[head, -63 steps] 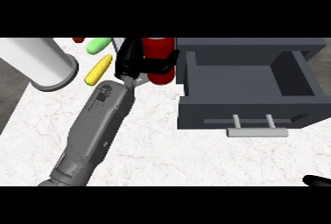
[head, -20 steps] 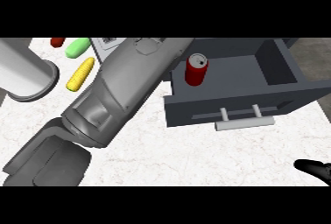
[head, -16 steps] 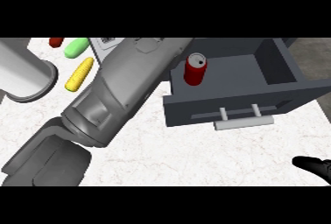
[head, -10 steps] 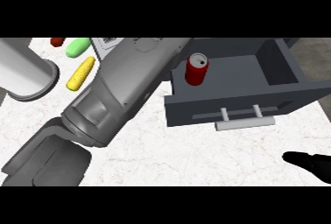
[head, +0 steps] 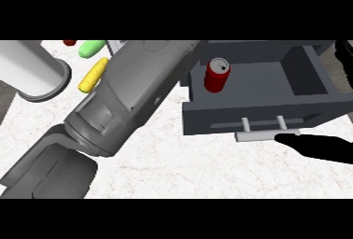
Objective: Pick up the can, place it into the drawer and close the drawer
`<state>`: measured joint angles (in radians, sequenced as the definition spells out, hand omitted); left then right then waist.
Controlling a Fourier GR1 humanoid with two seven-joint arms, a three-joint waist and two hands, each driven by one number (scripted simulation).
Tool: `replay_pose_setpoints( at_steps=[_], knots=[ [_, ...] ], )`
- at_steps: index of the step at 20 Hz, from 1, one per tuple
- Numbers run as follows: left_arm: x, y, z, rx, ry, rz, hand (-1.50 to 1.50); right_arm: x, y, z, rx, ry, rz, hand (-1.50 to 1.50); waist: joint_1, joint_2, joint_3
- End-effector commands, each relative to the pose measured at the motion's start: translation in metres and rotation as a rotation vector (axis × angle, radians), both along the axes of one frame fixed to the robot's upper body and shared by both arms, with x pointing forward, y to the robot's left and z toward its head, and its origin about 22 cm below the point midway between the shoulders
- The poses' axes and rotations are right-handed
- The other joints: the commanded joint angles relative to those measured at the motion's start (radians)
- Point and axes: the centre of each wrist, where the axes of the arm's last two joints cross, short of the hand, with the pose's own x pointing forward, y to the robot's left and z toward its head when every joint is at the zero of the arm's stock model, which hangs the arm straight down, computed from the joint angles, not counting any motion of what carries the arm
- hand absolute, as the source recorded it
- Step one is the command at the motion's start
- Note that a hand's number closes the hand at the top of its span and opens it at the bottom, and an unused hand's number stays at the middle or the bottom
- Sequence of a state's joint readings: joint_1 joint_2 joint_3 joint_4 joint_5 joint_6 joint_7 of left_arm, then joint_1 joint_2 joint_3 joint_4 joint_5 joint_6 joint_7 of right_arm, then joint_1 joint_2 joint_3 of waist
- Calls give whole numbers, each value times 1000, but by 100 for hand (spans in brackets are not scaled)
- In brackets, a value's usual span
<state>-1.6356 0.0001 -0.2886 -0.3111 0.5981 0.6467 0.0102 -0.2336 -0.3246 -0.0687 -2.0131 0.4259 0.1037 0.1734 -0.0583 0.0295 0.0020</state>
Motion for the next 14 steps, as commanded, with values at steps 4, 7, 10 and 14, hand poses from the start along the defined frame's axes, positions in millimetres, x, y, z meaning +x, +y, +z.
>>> replay_pose_setpoints(
  at_steps=[4,7,10,14],
  knots=[
    [4,6,-13,32,-23,1,-150,44,21,-33,-200,18,-24,-150,41,-9,0],
    [3,4,-9,37,-14,-8,-150,52,46,-56,-286,34,-23,-150,41,-13,-1],
    [6,10,-6,20,-19,-19,-150,78,39,-69,-376,56,-78,-150,64,-14,-1],
    [3,5,3,-4,11,-22,-150,94,54,-92,-429,44,-60,-150,69,-21,-1]
  ],
)
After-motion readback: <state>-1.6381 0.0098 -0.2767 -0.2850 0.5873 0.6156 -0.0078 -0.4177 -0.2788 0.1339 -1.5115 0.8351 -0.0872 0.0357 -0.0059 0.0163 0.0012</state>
